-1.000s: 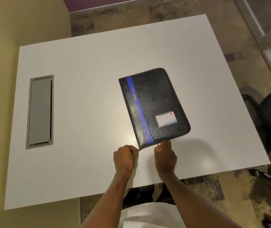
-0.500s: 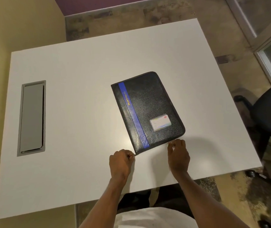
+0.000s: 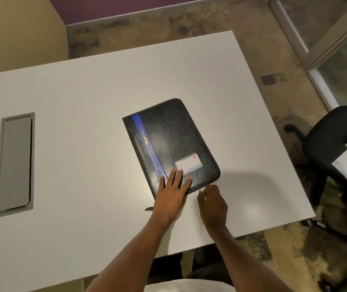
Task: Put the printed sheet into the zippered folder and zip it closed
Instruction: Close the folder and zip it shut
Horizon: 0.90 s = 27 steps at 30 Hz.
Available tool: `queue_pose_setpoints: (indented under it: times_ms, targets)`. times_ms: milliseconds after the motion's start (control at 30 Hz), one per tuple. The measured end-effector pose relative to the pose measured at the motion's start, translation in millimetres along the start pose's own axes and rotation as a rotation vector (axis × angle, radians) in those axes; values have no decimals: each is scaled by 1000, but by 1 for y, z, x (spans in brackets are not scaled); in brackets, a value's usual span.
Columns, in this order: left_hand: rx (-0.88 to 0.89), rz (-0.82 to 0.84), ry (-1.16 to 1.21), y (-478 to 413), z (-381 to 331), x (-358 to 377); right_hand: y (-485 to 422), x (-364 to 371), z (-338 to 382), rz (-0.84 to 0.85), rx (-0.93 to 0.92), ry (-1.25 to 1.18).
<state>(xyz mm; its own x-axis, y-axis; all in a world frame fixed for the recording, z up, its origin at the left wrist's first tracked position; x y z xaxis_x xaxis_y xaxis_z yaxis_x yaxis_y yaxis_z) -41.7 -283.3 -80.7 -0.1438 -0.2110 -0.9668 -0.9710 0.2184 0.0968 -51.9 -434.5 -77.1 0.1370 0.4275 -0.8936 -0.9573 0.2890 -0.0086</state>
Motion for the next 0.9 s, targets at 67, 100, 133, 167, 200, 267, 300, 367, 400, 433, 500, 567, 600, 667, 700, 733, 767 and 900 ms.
queue_pose_setpoints:
  times_ms: [67,100,133,167,200,267,300,367,400,433,500,567,600,667,700,733,767,900]
  targets:
    - [26,31,-29,1,-2,5,-2,1,0,17,-27,4]
    - [40,49,-47,2,-3,8,-3,2,-1,31,-28,8]
    - [55,68,-62,2,-3,10,-5,3,-2,47,-27,16]
    - [66,87,-74,1,-3,11,-6,4,-3,59,-29,19]
    - [81,105,-85,0,-3,11,-6,4,-4,63,-32,13]
    - [117,138,-102,0,-4,12,-9,4,-10,102,40,-54]
    - [132,146,-109,0,-4,12,-10,3,-13,122,70,-94]
    - [150,163,-122,1,-5,12,-11,1,-17,118,83,-126]
    - [159,181,-130,1,-6,14,-13,-2,-18,101,85,-131]
    - [163,206,-134,1,-7,17,-14,-4,-19,79,72,-110]
    - [158,249,-131,1,-9,20,-14,-1,-22,78,68,-55]
    - [129,284,-119,-1,-12,19,-16,0,-26,69,78,-33]
    - [112,285,-117,-3,-12,18,-16,-1,-27,66,84,-52]
    - [90,282,-112,-6,-16,16,-15,-4,-23,68,96,-108]
    - [79,277,-105,-8,-18,15,-15,-5,-18,73,74,-129]
    - [65,274,-97,-10,-18,16,-13,-5,-11,89,34,-135]
    - [56,273,-86,-10,-19,16,-11,-4,-7,98,-3,-119]
    - [67,255,-82,-9,-20,20,-7,-2,-2,88,-13,-192]
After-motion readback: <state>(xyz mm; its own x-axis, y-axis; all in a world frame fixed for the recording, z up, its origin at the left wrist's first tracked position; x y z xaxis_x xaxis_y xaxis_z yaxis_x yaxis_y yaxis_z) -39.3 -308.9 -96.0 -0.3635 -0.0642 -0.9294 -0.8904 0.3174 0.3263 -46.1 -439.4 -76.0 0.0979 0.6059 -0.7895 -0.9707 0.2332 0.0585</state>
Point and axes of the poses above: each hand's wrist, its own y-axis away from the middle knuckle, its own x-axis out of the palm, z = x × y, the point moved 10 cm from there along -y, towards the middle knuckle, and after that the axes turned 14 degrees about -z, right-handed, at the moved point
